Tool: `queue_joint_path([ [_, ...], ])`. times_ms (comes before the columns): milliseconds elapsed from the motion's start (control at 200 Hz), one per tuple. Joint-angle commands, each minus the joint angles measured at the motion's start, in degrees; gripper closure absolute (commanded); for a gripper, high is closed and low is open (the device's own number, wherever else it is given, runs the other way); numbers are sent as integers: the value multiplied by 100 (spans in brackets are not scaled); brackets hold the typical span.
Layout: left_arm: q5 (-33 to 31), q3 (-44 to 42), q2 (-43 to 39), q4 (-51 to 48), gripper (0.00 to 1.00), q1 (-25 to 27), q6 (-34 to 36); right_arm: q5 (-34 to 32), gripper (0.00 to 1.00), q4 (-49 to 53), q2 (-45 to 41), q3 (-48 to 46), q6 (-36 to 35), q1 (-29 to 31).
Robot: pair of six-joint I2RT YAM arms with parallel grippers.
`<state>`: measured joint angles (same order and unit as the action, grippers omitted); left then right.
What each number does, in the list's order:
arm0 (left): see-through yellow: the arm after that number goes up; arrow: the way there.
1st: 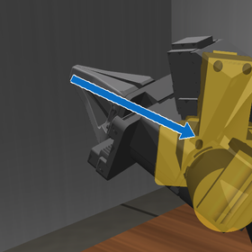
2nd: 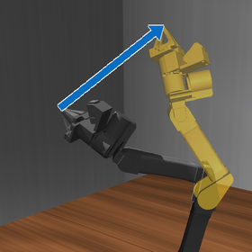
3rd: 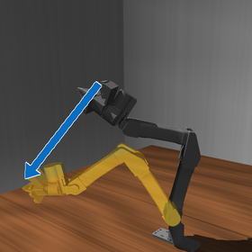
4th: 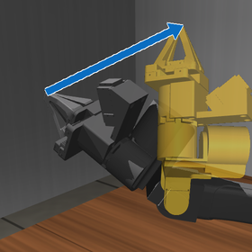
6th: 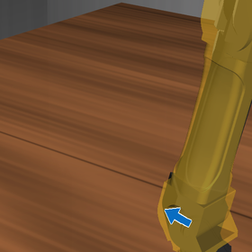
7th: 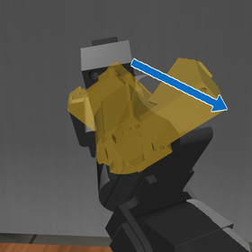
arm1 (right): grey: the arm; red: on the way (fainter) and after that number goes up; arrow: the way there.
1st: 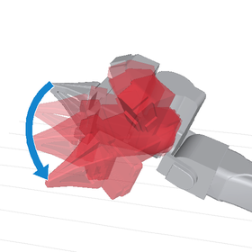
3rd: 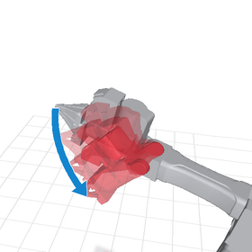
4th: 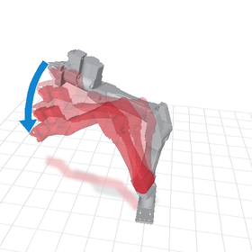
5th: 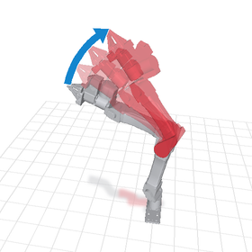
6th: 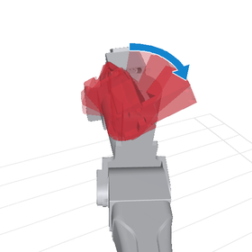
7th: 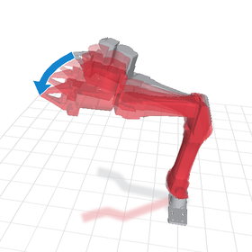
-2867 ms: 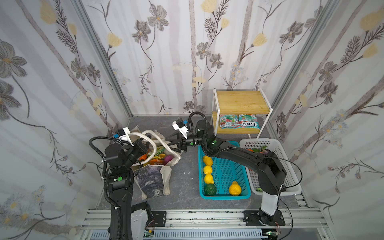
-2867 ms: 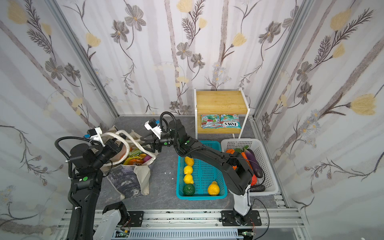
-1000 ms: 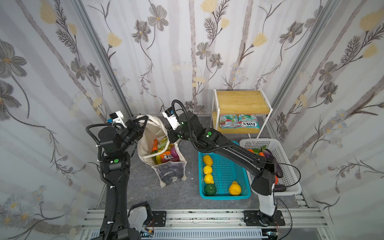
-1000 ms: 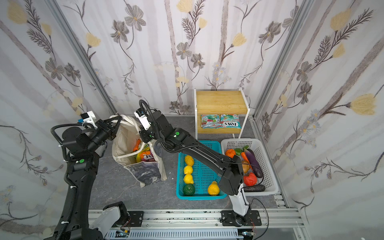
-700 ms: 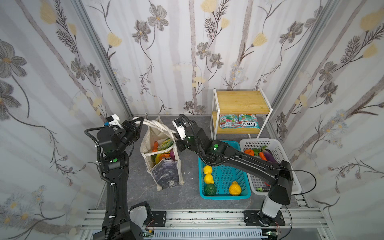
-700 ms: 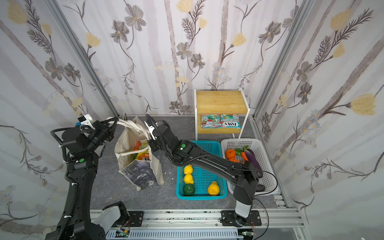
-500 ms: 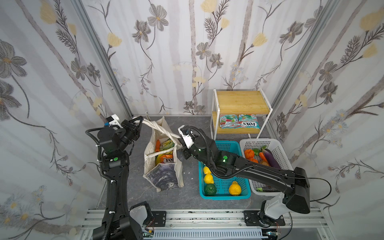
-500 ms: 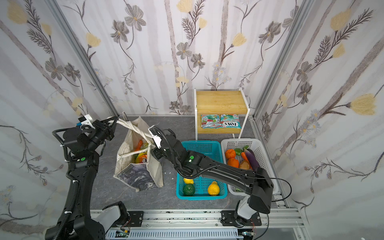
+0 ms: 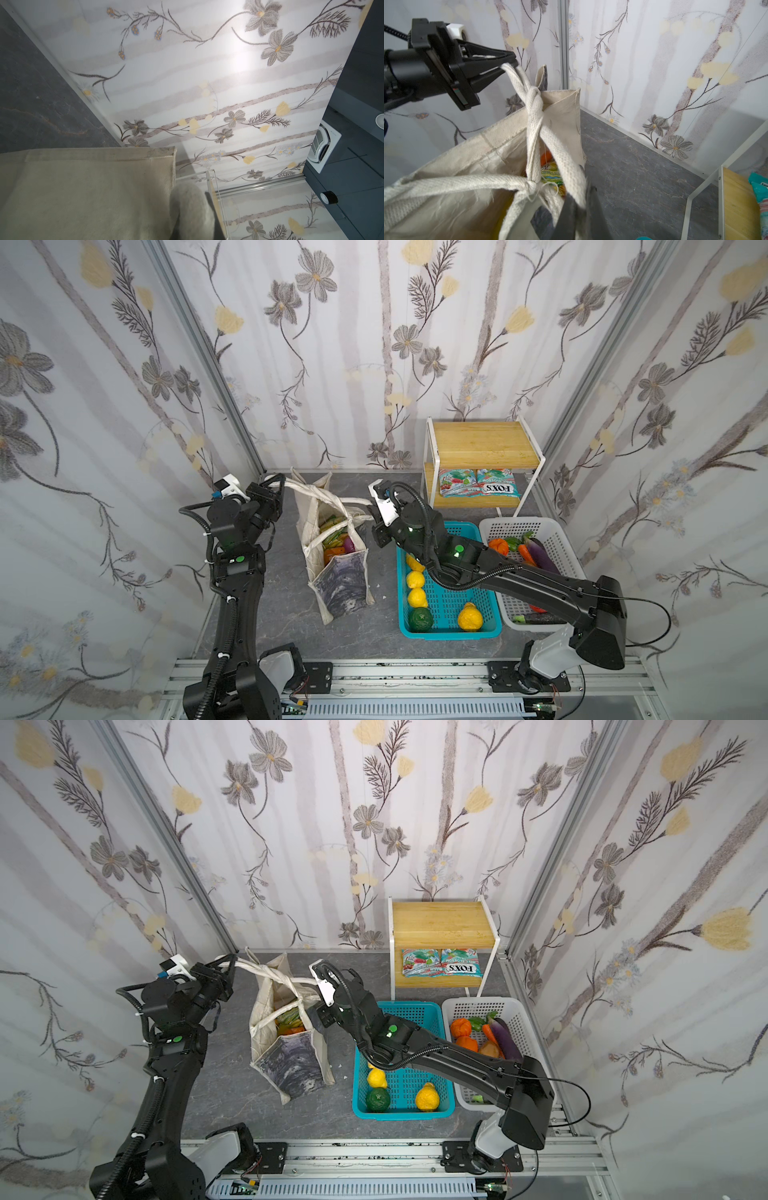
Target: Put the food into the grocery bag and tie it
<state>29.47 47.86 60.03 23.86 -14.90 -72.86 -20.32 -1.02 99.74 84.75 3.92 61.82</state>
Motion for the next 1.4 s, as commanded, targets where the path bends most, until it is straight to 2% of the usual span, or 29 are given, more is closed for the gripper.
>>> queue_joint_path([
  [0, -1262, -95, -29, 787, 100, 221, 132, 26, 100, 481, 368, 860, 670, 128],
  [45, -1308, -110, 18, 787, 100, 250, 187, 63, 100, 500, 485, 1014, 687, 233],
  [155, -1506, -42, 240, 787, 100, 172, 303, -542, 100, 676, 532, 886, 627, 440],
  [405, -1840, 283, 846, 1102, 100, 159, 238, -1703, 100, 152, 28, -937, 773, 551],
  [485, -1981, 361, 918, 1145, 100, 111, 291, -1574, 100, -121, -163, -1407, 895, 393],
  [600, -2042, 481, 1043, 1190, 100, 19, 273, -1227, 100, -164, -215, -1571, 1023, -5],
  [749, -2120, 529, 1046, 1243, 100, -148, 299, -1214, 100, -127, -276, -1429, 935, -500],
  [859, -1875, 598, 1018, 1242, 100, -198, 316, -871, 100, -165, -221, -1139, 890, -828],
  [929, -1761, 358, 830, 1253, 100, -138, 292, -940, 100, -103, 100, -784, 734, -856],
  [999, -1939, -105, 499, 1253, 100, -112, 378, -1165, 100, 174, 447, -363, 714, -848],
  [1069, -2082, -352, 361, 1252, 100, -166, 736, -1075, 100, 217, 572, -247, 838, -807],
  [1224, -1182, -235, 916, 1335, 100, -259, 800, -973, 100, -193, 538, -547, 709, -610],
  [1314, -1223, -311, 953, 1376, 100, -285, 847, -1126, 100, 33, 593, -423, 736, -639],
  [1394, -1145, -267, 939, 1383, 89, -281, 918, -931, 93, 37, 520, -412, 705, -665],
])
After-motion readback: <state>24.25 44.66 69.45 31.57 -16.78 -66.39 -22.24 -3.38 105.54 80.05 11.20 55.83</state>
